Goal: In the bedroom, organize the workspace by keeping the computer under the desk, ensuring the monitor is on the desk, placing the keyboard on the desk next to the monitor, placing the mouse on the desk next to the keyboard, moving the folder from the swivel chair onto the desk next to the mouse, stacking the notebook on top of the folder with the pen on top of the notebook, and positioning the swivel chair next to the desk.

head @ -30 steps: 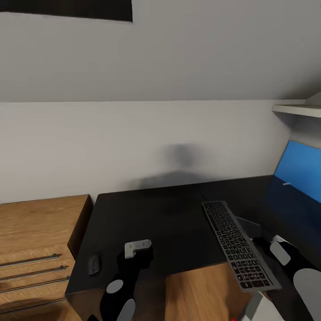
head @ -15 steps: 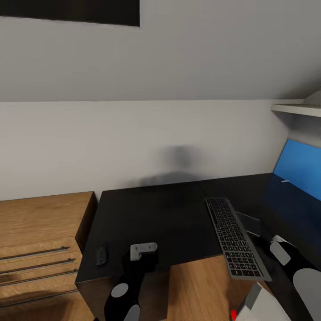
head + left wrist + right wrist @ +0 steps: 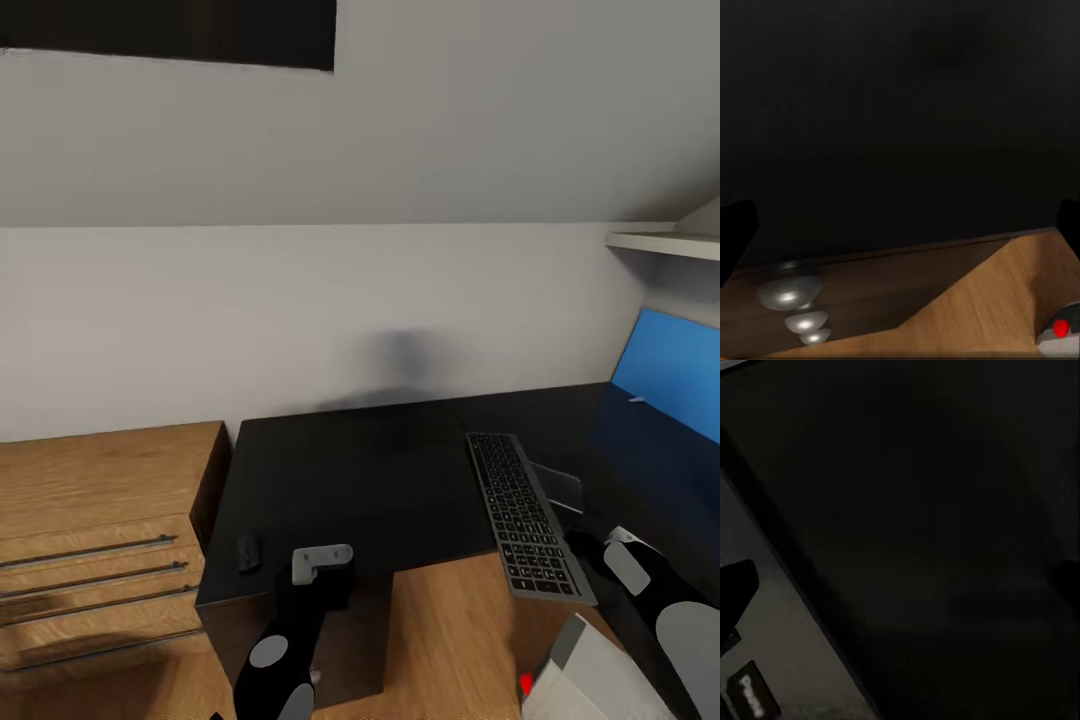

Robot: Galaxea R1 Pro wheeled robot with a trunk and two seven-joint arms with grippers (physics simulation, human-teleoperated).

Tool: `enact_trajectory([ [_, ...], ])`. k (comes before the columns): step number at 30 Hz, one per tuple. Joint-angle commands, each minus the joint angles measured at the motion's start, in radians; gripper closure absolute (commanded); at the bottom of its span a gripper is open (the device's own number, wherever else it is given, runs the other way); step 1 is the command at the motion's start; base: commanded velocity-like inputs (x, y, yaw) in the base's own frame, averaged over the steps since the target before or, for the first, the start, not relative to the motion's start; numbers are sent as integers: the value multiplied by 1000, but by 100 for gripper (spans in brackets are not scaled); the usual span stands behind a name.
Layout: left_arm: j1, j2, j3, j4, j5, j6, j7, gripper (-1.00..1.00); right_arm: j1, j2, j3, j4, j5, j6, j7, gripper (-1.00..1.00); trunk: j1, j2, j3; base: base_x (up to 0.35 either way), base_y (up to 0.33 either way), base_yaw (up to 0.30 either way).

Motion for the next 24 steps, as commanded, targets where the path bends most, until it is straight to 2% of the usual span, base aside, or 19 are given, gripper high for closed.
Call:
enact_trajectory([
  [1,-1,0,-2,-1,8,2,8,-100,1,1,-4,16,-29,7,-8,-100,0,-1,-1,-51,163,0],
  [10,-1,0,-3,0,9,4,7,-100,1,1,-3,16,-27,7,-8,-100,0,-1,-1,-10,132,0],
  [18,-1,0,-3,1,9,5,7,-100,1,2,-2,16,-27,7,-8,-100,0,-1,-1,-10,20,0],
  [24,-1,0,-4,2,9,5,7,-100,1,2,-2,15,-27,6,-8,-100,0,-1,-1,-216,65,0],
])
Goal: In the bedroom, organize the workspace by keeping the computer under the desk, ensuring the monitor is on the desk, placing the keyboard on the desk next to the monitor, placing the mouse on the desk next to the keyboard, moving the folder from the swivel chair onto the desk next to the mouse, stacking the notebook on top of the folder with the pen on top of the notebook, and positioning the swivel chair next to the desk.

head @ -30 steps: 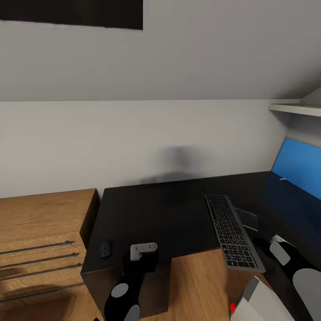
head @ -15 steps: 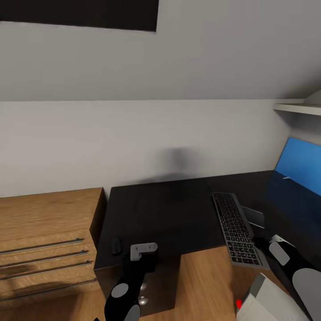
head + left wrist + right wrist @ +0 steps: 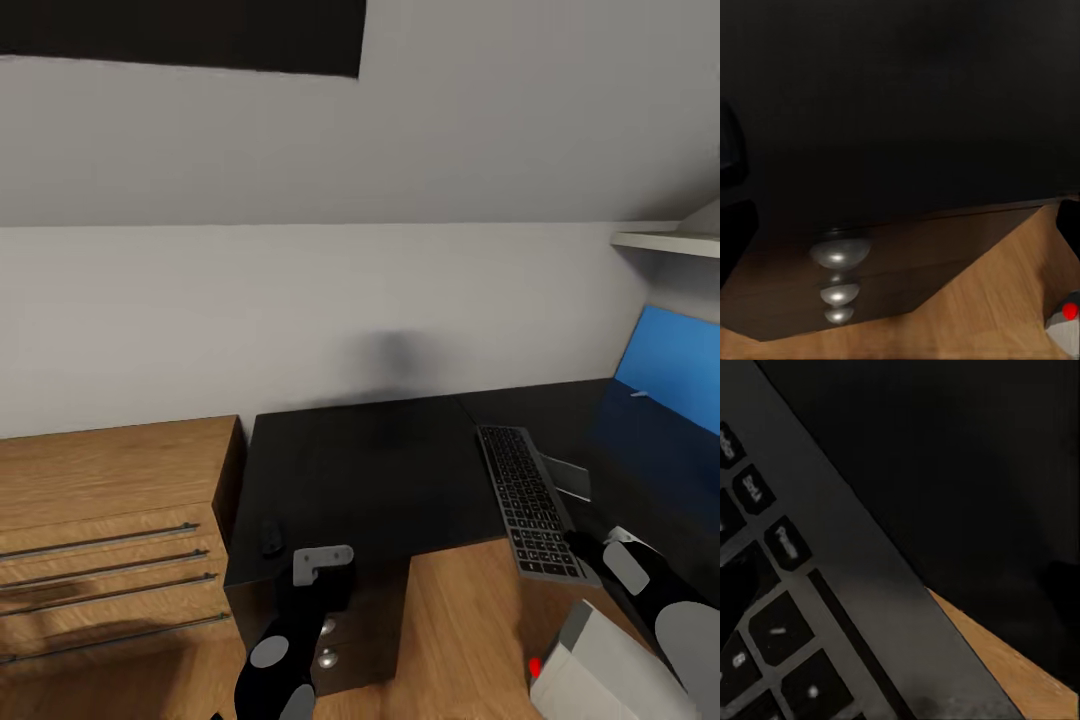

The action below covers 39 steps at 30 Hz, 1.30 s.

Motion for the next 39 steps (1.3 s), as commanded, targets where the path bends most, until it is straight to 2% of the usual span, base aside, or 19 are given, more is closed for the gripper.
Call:
enact_trajectory([
  [1,-1,0,-2,-1,8,2,9,-100,1,0,-3,15,-18,7,-9,-100,0,-1,-1,-242,57,0],
  [18,-1,-1,-6,0,8,2,9,-100,1,1,-3,15,-15,6,-9,-100,0,-1,-1,-42,9,0],
  [28,-1,-1,-16,0,8,1,9,-100,1,2,-1,6,-14,6,-8,-100,-39,69,30,0,0,0],
  [37,-1,-1,-16,1,8,1,10,-100,1,2,17,-15,-14,6,-8,-100,-73,132,58,0,0,0],
  [39,-1,-1,-16,6,8,1,9,-100,1,6,18,-41,-14,6,-9,-100,-81,146,65,0,0,0],
])
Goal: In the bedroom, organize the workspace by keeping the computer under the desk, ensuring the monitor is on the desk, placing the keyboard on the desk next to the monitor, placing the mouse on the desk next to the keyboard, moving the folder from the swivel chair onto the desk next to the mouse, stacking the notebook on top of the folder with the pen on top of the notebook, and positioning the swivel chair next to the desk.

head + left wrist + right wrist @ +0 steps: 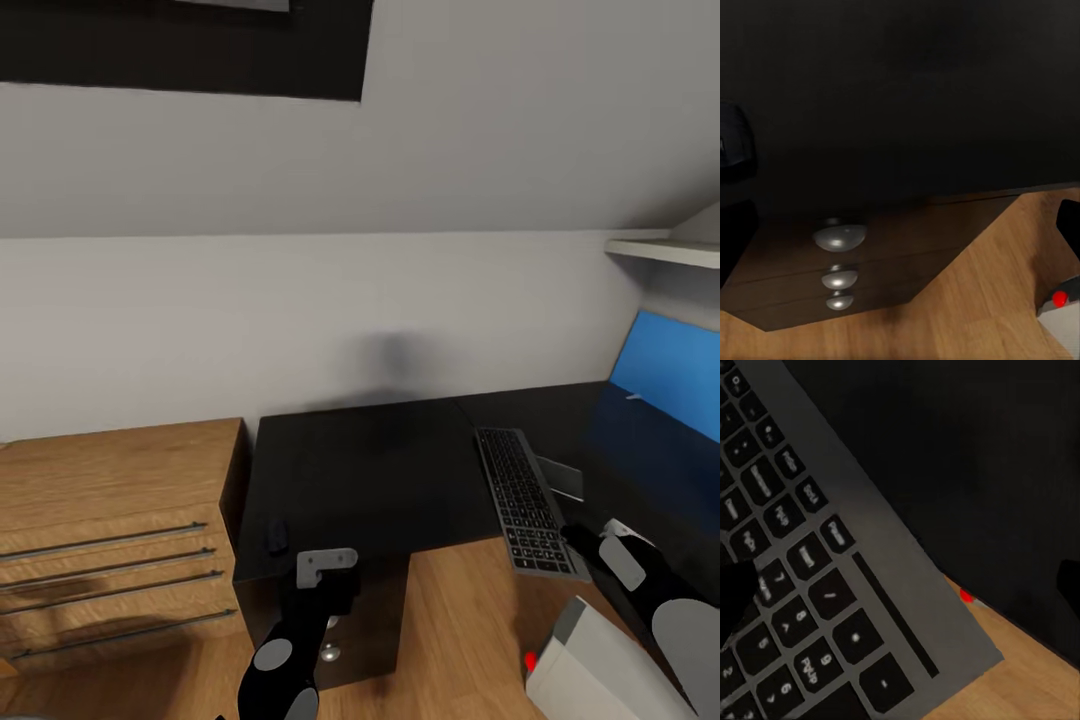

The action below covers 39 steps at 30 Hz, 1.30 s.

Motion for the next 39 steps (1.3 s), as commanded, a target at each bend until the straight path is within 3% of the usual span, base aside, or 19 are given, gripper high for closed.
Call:
enact_trajectory([
  [1,-1,0,-2,1,8,2,8,-100,0,7,0,-16,-9,4,-6,-100,-4,6,2,0,0,0],
  [8,-1,-1,-2,6,8,2,8,-100,1,30,8,-69,3,3,-8,-100,-12,20,8,0,0,0],
  [13,-1,0,-2,7,8,2,8,-100,25,35,9,-205,9,9,-9,-100,-12,20,8,0,0,0],
  [17,-1,0,-2,7,8,2,8,-100,114,37,9,-355,8,13,-10,-100,-12,20,8,0,0,0],
  [26,-1,1,-2,7,7,2,8,-100,248,50,8,-595,-3,60,-12,-100,-12,20,8,0,0,0],
  [28,-1,2,-2,7,7,2,8,-100,289,54,5,-663,-63,121,-13,-100,-12,20,8,0,0,0],
  [33,-1,2,-2,7,7,2,8,-100,300,54,4,-683,-150,153,-14,-100,-12,20,8,0,0,0],
  [39,-1,2,-2,7,7,2,8,-100,303,56,4,-702,-185,197,-13,-100,-12,20,8,-4,1,0],
])
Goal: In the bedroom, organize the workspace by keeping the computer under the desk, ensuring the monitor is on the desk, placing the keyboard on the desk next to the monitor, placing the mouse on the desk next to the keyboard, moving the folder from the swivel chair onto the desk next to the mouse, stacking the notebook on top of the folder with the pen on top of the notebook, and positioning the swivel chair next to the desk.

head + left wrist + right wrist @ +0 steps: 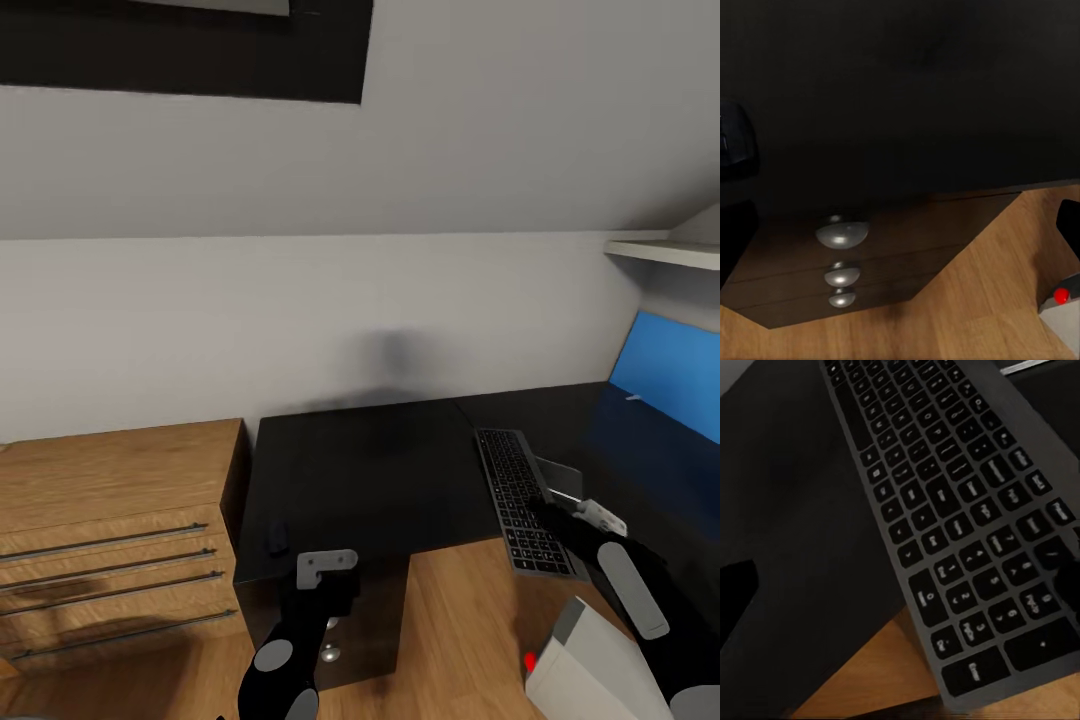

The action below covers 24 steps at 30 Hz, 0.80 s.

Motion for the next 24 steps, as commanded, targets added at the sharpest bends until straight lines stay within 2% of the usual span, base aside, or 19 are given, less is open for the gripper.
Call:
enact_trajectory([
  [1,-1,0,-2,-1,8,3,9,-100,0,0,0,-3,-17,8,-9,-100,0,-1,-1,-40,22,0],
  [2,-1,0,-2,-1,8,3,9,-100,0,0,0,-5,-50,18,-9,-100,0,-1,-1,-128,94,0],
  [5,-1,0,-2,-1,8,3,9,-100,0,0,0,-7,-97,24,-11,-100,0,-1,-1,-182,134,0],
  [9,-1,0,-2,-1,8,3,9,-100,0,0,0,-7,-127,28,-11,-100,0,-1,-1,-236,175,0],
  [19,-1,0,0,-1,17,3,9,-100,0,1,0,-2,-143,30,-12,-100,0,-1,-1,-265,214,0],
  [24,-1,0,-2,-6,17,3,9,-100,0,-3,-1,15,-144,30,-7,-100,0,-1,-1,-62,40,0],
])
